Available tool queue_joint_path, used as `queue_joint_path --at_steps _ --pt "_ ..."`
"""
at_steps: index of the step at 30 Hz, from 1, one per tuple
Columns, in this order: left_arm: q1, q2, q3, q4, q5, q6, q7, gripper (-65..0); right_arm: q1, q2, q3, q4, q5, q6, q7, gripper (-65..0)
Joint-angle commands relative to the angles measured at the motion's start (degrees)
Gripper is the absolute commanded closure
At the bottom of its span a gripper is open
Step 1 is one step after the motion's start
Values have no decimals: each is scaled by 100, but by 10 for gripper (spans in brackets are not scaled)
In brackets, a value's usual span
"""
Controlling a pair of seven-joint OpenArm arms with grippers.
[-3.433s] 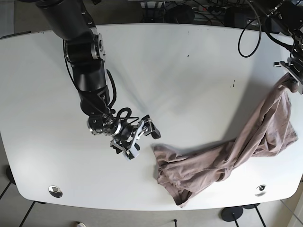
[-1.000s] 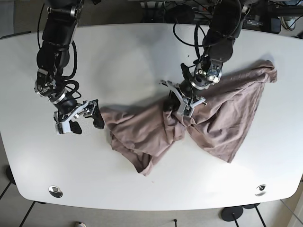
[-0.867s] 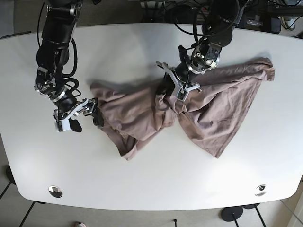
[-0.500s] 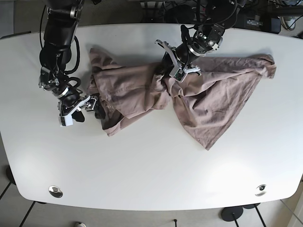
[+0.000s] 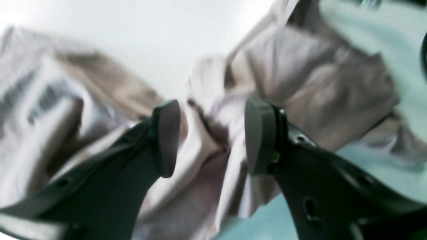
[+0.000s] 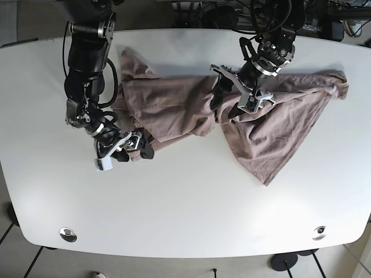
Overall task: Fold the T-shirt properly
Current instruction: 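Pull the shirt apart with both grippers to spread it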
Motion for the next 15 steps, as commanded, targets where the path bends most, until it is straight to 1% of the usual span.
queue_joint_path --at_steps 1,2,3,4,6,7,8,11,12,13,15 --pt "-61 -26 -360 103 -40 30 -141 -293 126 44 -167 85 121 -298 147 -582" --pt "-96 0 -562 77 -40 30 -141 -297 118 44 -229 85 121 -527 147 -582" --pt "-219 106 -755 68 -40 30 -141 -299 109 53 -246 85 130 -668 147 -582" --pt "-404 203 -1089 42 -23 30 -141 -299 100 53 -246 85 130 -782 147 -582" --pt "-597 247 -1476 -143 -31 30 70 -300 100 53 -255 85 130 -808 147 -569" --pt "-861 247 -1573 -248 -31 30 246 -300 100 53 -255 85 130 -817 156 -528" --pt "-1151 238 -1670 -380 -23 30 457 -300 109 44 -255 76 130 -826 173 -460" --pt "-1846 255 -2250 -978 -31 30 975 -300 135 18 -264 68 130 -826 173 -185" --pt "-2118 255 -2399 -1233 -31 30 1081 -301 153 18 -264 -29 130 -826 164 -120" --pt "-2417 255 -2487 -1514 -31 30 1186 -304 241 18 -273 -231 130 -826 147 -95" --pt "-2918 247 -2663 -1910 -31 30 1459 -361 417 18 -273 -653 174 -826 120 -98"
